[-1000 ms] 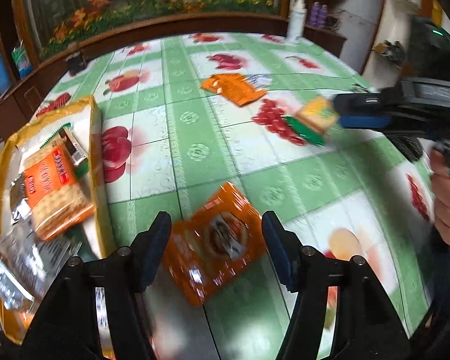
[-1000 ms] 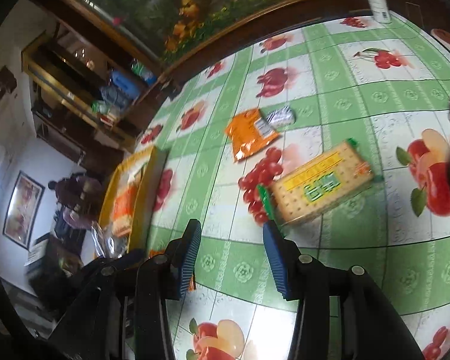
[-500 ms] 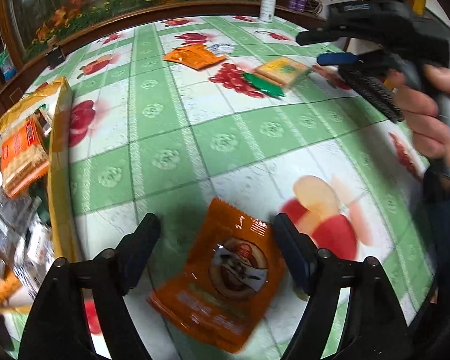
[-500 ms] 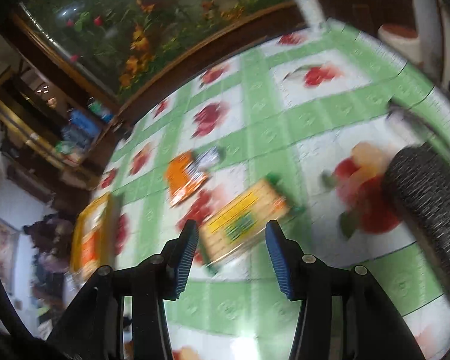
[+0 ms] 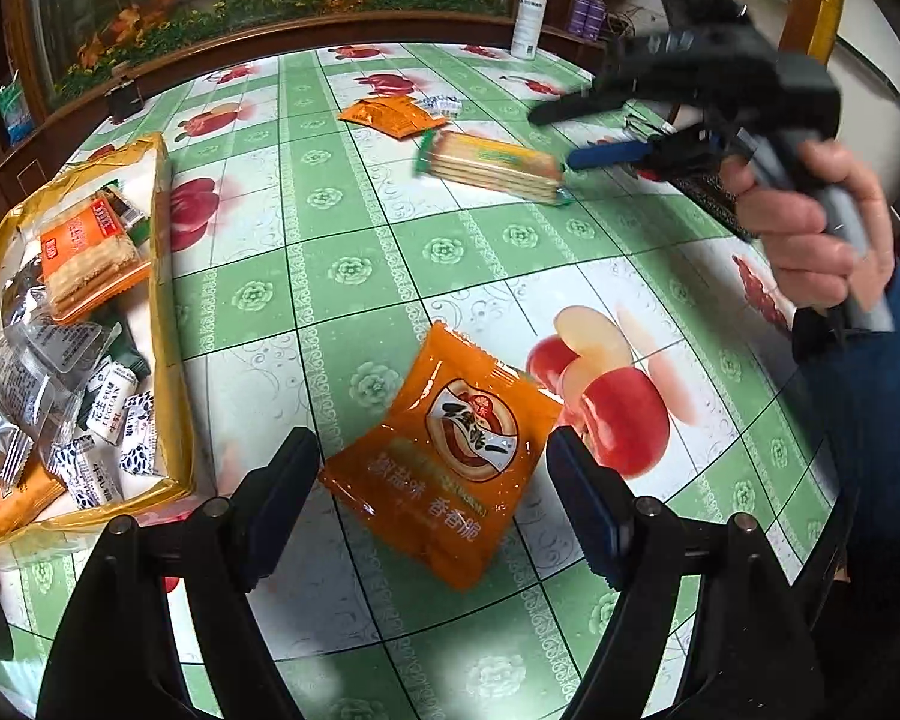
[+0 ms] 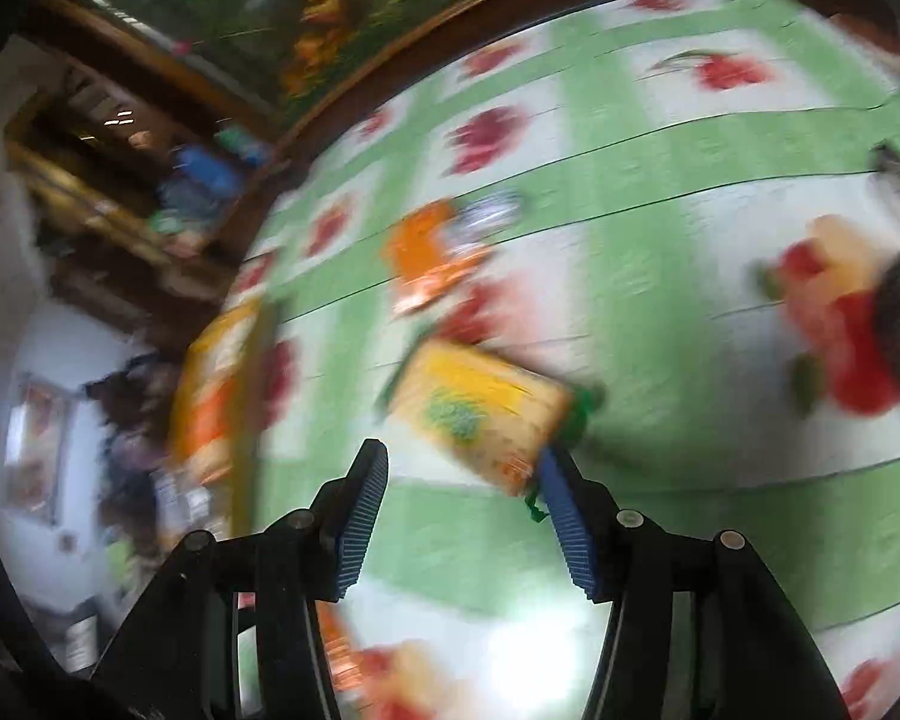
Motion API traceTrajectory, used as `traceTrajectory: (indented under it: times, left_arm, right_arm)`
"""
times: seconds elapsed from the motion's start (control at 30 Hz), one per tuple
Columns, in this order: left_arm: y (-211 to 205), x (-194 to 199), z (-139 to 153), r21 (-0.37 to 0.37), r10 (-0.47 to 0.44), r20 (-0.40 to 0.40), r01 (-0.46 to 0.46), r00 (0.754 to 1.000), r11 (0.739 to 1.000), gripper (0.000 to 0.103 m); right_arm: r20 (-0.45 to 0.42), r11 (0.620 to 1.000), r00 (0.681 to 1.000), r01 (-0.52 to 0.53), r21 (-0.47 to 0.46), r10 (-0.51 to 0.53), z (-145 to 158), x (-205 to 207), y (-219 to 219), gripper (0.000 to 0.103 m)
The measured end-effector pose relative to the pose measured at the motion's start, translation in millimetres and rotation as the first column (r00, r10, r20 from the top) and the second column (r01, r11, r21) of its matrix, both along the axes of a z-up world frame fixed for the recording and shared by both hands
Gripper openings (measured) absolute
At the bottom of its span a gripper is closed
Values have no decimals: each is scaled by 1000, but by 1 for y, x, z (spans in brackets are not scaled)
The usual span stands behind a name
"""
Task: Organize snacks
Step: 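Lift the orange bag with left while right lifts the WEIDAN cracker pack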
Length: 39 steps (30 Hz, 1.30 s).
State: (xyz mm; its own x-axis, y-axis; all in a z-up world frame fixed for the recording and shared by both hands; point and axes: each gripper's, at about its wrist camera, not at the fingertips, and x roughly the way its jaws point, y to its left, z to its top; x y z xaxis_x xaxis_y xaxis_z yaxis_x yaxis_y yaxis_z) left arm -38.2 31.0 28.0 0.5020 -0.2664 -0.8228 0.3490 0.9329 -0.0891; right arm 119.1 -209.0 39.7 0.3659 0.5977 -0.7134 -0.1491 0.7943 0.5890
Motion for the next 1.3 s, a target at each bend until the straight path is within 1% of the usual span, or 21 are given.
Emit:
traceTrajectory:
  times: [0.07,0.1,0.17,0.2,0.27,0.33,0.4,0.43,0.47,0.53,0.57,0.67,0.77,0.87,0.93,0.97,1.0,1.1,1.17,1.3]
  left_arm:
    - [-5,1,-3,17,-32,-9,33,999,999,78]
    - [-8,2,-6,31,-44,-16,45,999,999,78]
    - [-11,4,-12,48,-47,-26,49,999,998,78]
    - [-13,4,-13,55,-48,-8,48,999,997,78]
    - [-14,4,-13,51,-45,3,45,999,998,78]
    - [-12,5,-14,47,-18,14,17,1000,999,78]
    - [-11,5,-14,58,14,29,-16,999,998,71]
    - [-10,4,-14,67,30,38,-32,999,997,63]
    - [-9,3,-13,65,35,42,-38,999,997,58]
    - [-7,2,-13,44,45,37,-46,998,998,58]
    - [-7,1,-13,41,49,37,-51,998,998,58]
    - [-10,-4,-13,74,53,44,-56,998,996,59]
    - [-12,-7,-13,74,48,44,-51,998,996,59]
    - [-12,-7,-13,66,60,57,-64,997,996,59]
    - [-11,-8,-13,64,75,60,-79,995,995,57]
    - [-11,-9,-12,62,82,62,-86,995,994,55]
    - [-10,-10,-12,57,87,64,-91,994,994,55]
    - [-8,-10,-10,37,104,71,-107,992,994,54]
    - [-6,-10,-7,27,120,84,-123,989,992,54]
    - [-1,-8,-2,22,148,105,-152,983,988,54]
  right_arm:
    - [45,1000,999,-16,-5,16,9,-4,4,55]
    - [84,999,996,-2,-36,5,14,-5,3,56]
    - [119,997,993,30,-75,-21,15,-3,-1,57]
    - [143,995,989,48,-85,-35,14,0,-4,57]
    - [171,994,984,63,-91,-47,11,5,-7,58]
    - [171,995,985,52,-87,-36,5,12,-5,59]
    - [148,996,989,18,-84,-5,-3,18,-1,60]
    - [141,996,990,6,-92,7,-6,19,2,60]
    - [145,995,989,-2,-100,17,-7,18,6,60]
    - [167,992,985,-31,-122,51,-5,12,13,66]
    - [179,990,981,-44,-137,69,-3,9,17,72]
    - [203,976,971,-88,-201,130,-2,1,31,72]
    - [223,950,959,-106,-295,176,-4,-5,45,72]
    - [239,912,946,-113,-393,220,-8,-10,60,73]
    - [242,886,937,-123,-447,252,-10,-15,67,69]
    - [240,870,934,-126,-476,266,-12,-18,71,58]
    - [230,855,932,-134,-502,281,-15,-19,75,49]
    - [231,842,930,-128,-524,285,-16,-23,79,48]
    - [234,853,930,-131,-505,282,-13,-25,77,48]
    - [250,886,931,-134,-444,265,-4,-30,75,48]
